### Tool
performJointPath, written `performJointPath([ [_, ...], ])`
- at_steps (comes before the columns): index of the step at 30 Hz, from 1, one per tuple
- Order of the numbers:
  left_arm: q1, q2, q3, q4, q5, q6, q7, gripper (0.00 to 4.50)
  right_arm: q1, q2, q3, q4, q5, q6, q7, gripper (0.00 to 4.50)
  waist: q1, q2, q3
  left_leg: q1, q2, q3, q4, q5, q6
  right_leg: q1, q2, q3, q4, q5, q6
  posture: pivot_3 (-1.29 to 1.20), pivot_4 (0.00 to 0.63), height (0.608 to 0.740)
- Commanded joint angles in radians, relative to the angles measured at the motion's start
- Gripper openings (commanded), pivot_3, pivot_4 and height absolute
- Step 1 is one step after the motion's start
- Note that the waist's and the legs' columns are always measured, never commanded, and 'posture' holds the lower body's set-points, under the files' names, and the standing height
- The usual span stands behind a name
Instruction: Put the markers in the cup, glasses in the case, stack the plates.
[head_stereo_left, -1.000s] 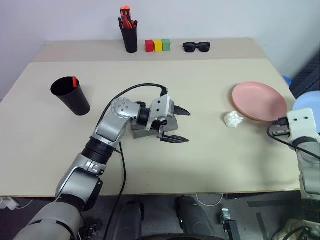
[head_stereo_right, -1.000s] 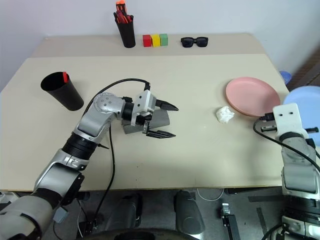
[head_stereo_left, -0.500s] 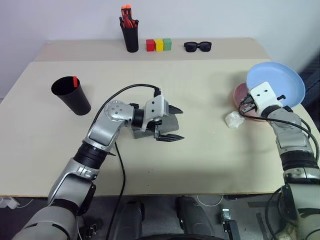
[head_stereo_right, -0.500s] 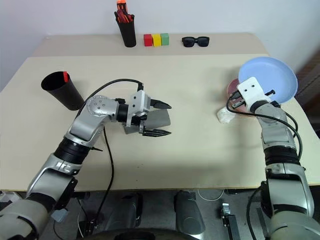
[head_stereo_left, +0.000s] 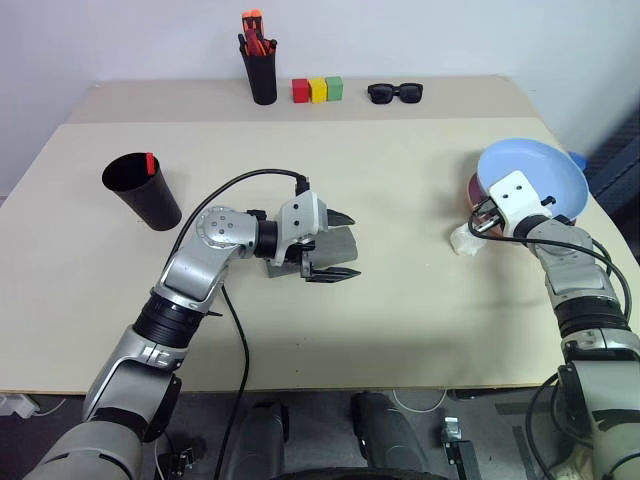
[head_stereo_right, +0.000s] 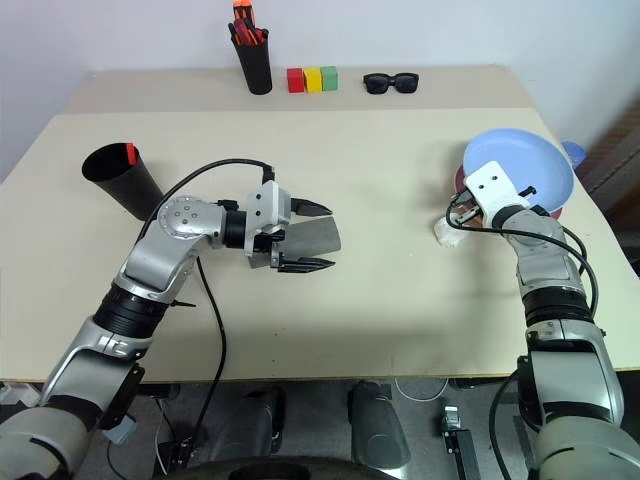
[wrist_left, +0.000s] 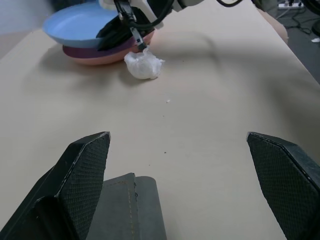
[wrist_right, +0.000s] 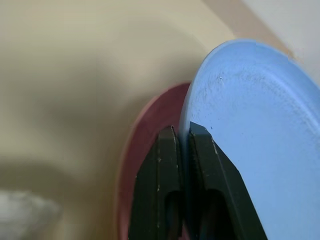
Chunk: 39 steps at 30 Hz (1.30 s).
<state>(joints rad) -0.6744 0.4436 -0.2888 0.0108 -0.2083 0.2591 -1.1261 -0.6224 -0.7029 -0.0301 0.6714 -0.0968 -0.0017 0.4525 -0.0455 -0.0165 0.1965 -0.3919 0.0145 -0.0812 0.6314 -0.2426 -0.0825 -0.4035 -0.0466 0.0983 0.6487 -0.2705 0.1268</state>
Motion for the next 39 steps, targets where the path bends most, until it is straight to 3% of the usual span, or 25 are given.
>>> performJointPath([
  [1,-0.013,-0.003,0.019,-0.019,-0.014,-0.003,0.003,4.50,0.022,-0.045,-0.059,-0.105,0.030,0.048,0.007,1.93,0.000,0.000,0.000,0.000,0.000,0.000,0.000,0.000,0.000,0.000,0.000,0.000,0.000,0.000,0.000,0.00,0.150,0.740],
  [6,-0.023,-0.017,0.013,0.002,-0.011,-0.012,-0.001,4.50,0.092,-0.059,-0.108,-0.241,0.051,0.117,-0.009,4.47,0.000,0.000,0.000,0.000,0.000,0.000,0.000,0.000,0.000,0.000,0.000,0.000,0.000,0.000,0.000,0.00,0.150,0.740],
  [14,-0.040,-0.041,0.011,0.046,-0.002,-0.035,-0.001,4.50,0.160,-0.023,-0.243,-0.577,0.176,0.401,-0.033,4.47,0.000,0.000,0.000,0.000,0.000,0.000,0.000,0.000,0.000,0.000,0.000,0.000,0.001,0.000,0.000,0.00,0.150,0.740],
  [23,-0.012,-0.044,0.041,0.003,-0.061,0.035,0.001,4.50,0.385,0.012,-0.340,-0.967,0.439,0.804,0.056,4.47,0.004,0.000,0.000,-0.001,0.000,-0.001,0.001,0.000,0.000,0.000,0.000,-0.001,0.000,0.000,0.000,0.00,0.150,0.740],
  [28,-0.008,-0.038,0.051,-0.015,-0.084,0.076,0.003,4.50,0.443,0.005,-0.328,-0.994,0.465,0.840,0.063,4.47,-0.001,0.000,0.000,0.000,0.000,-0.001,0.001,0.000,0.000,0.000,0.000,0.000,0.000,0.000,0.000,0.00,0.150,0.740],
  [39,-0.006,-0.041,0.062,-0.047,-0.106,0.129,0.035,4.50,0.421,0.036,-0.235,-0.860,0.413,0.724,0.054,4.47,0.001,0.000,0.000,0.000,0.000,-0.001,0.001,0.000,0.000,0.000,0.000,0.000,0.000,0.000,0.000,0.00,0.150,0.740],
])
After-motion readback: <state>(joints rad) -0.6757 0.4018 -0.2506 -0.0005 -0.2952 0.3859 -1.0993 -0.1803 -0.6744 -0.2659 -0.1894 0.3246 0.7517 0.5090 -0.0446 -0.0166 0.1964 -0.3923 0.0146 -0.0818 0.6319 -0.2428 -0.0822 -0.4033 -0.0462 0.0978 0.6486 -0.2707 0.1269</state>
